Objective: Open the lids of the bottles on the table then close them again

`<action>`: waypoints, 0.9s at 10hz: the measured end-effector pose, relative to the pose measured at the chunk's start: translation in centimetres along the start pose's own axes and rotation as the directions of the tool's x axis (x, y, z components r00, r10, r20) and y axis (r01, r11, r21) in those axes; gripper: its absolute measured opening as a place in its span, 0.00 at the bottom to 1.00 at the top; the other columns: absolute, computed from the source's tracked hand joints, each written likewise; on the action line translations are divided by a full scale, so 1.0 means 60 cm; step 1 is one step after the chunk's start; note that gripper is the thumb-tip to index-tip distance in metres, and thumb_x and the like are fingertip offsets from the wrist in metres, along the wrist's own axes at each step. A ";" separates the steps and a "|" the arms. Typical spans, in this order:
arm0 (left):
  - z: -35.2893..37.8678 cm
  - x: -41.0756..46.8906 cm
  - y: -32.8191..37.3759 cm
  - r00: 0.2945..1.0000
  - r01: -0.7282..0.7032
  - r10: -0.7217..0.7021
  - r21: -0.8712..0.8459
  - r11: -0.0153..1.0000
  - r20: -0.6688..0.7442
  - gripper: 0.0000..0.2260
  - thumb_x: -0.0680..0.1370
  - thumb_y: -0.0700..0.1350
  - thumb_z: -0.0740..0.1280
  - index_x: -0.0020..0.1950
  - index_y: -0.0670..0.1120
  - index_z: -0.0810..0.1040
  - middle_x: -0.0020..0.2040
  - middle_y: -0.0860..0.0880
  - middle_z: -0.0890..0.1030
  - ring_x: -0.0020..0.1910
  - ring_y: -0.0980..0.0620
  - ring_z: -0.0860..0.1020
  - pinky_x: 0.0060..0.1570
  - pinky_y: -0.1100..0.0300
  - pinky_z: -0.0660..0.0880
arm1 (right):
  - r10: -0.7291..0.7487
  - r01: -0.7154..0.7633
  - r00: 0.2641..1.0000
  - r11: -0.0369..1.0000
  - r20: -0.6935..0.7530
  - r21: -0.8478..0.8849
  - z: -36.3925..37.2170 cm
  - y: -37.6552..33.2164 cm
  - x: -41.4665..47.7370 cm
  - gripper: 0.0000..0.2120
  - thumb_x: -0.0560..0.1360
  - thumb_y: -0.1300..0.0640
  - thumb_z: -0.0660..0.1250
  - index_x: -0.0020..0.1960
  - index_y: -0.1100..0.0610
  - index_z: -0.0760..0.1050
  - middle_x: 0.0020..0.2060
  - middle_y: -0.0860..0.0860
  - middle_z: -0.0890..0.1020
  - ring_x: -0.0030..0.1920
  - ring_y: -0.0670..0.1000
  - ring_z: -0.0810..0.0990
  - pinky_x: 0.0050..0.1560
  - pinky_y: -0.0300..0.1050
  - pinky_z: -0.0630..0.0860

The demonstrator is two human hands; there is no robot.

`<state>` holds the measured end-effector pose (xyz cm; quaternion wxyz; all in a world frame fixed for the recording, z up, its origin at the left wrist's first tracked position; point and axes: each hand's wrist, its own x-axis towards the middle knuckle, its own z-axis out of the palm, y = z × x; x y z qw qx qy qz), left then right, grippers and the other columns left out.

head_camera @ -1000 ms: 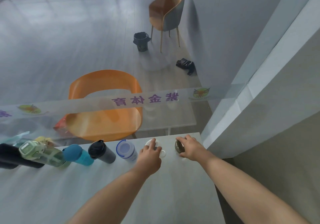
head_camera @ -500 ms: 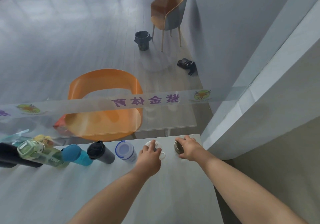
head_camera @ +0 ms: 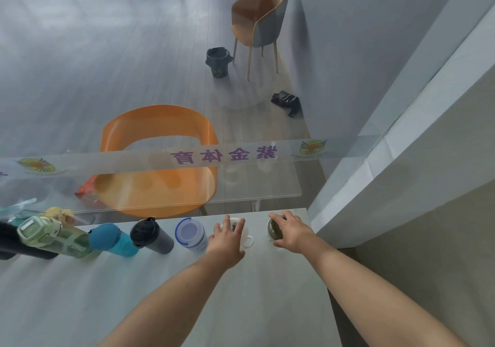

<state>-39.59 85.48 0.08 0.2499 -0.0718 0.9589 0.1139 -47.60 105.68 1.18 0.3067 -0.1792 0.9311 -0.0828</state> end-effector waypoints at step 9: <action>-0.003 -0.019 -0.001 0.949 -0.157 0.161 0.036 0.987 -0.272 0.30 0.79 0.54 0.61 0.77 0.56 0.50 0.78 0.45 0.55 0.76 0.40 0.55 0.71 0.45 0.59 | -0.008 0.007 0.996 1.000 -0.089 -0.015 -0.014 -0.003 -0.018 0.36 0.76 0.39 0.66 0.79 0.44 0.55 0.76 0.56 0.61 0.74 0.60 0.63 0.71 0.56 0.64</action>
